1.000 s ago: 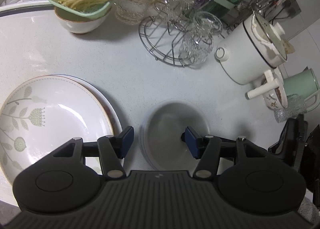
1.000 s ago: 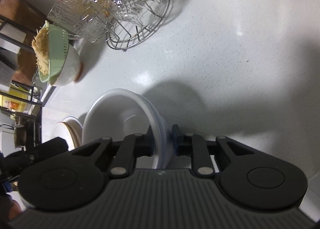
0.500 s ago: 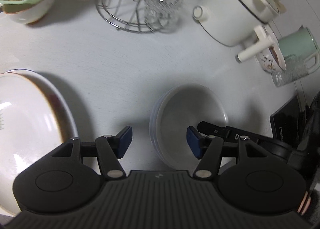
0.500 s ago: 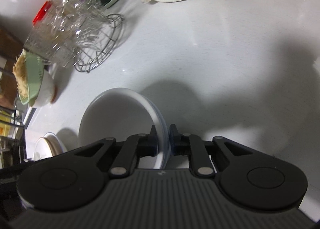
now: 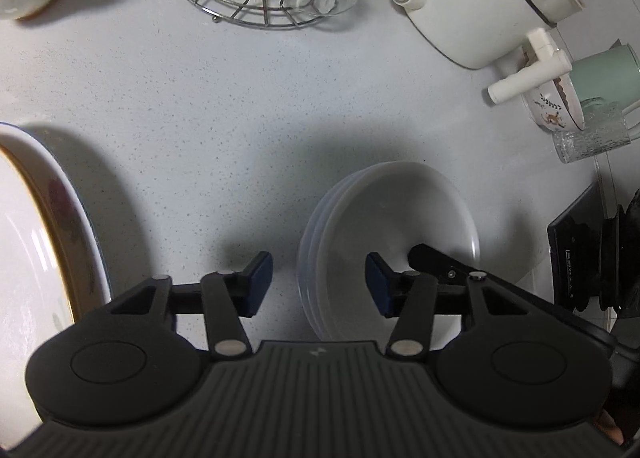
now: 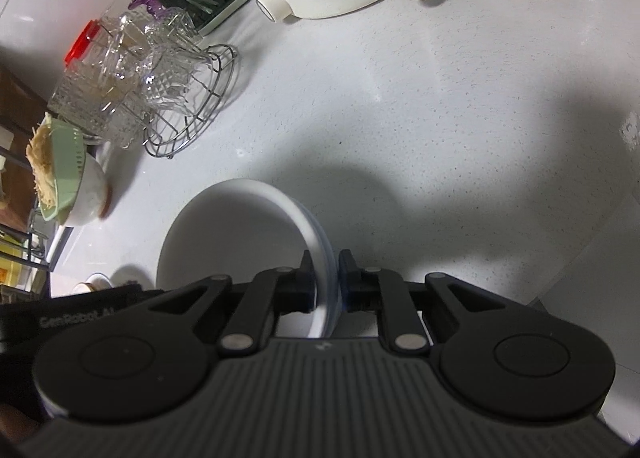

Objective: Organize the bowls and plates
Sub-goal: 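Close the left gripper on the rims of the nested bowls, then lift the nested bowls with the left gripper and carry them over the leaf-pattern plates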

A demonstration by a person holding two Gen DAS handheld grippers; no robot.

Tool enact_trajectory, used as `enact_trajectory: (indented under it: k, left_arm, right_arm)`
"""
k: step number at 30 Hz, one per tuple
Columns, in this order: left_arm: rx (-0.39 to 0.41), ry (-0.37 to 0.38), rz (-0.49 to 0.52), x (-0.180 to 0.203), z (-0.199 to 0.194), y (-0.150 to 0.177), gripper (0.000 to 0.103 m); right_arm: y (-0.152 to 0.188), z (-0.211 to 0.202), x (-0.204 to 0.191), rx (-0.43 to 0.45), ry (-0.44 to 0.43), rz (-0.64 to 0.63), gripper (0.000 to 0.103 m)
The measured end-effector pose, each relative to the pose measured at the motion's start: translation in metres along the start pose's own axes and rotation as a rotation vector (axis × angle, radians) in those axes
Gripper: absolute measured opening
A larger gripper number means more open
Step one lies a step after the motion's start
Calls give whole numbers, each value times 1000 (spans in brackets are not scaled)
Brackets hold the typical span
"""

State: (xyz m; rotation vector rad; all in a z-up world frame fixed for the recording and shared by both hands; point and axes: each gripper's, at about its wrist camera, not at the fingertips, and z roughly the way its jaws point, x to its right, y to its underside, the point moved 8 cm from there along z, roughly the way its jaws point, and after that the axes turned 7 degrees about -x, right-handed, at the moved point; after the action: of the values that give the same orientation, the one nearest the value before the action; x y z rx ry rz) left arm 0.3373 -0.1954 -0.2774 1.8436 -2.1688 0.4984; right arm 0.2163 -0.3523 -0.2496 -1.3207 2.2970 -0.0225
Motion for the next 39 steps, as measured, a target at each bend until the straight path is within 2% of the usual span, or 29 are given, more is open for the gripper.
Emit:
enact_trajectory:
  k: [6,8,17,25,32,39]
  left_arm:
    - [5,2,10,-3,4,-4,36]
    - [5,-4,14,-4,5,-5,33]
    - [18,-16,39,-11,1,-11,32]
    - [18,24,35,-15,2,-13,32]
    - [-16,10,39,-14,1,-12,32]
    - [-12,22,40,-12,-12,-10,32]
  right_arm:
    - [2,0,-2,18,2,12,15]
    - [4,1,-5,21,-1,8,15]
    - [6,6,-17,43,7,-20,15]
    - [7,8,-14,74,-12,-10,15]
    - [7,7,-18,57,7,-5,15]
    - [2,-2,-23,60,-7,6,15]
